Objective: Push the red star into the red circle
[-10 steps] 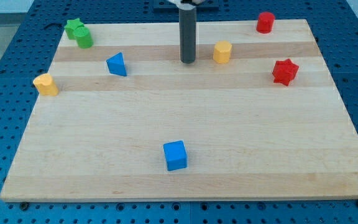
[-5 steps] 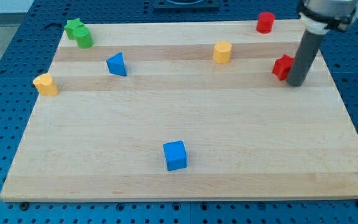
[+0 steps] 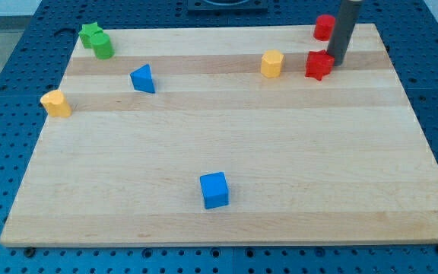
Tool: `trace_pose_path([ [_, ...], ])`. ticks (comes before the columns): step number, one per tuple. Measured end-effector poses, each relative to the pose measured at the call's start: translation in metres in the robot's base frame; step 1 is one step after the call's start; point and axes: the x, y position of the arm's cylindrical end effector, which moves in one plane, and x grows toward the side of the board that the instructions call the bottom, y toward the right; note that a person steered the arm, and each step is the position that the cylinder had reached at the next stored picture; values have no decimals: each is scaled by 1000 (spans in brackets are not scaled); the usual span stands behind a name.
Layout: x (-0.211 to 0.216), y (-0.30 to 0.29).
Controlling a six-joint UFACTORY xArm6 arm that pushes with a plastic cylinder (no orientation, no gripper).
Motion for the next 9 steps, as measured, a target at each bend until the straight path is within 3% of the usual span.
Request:
trace_pose_path([
  [2, 53, 30],
  [3, 53, -10],
  [5, -15, -47],
  [7, -20, -62],
  [9, -21, -134],
])
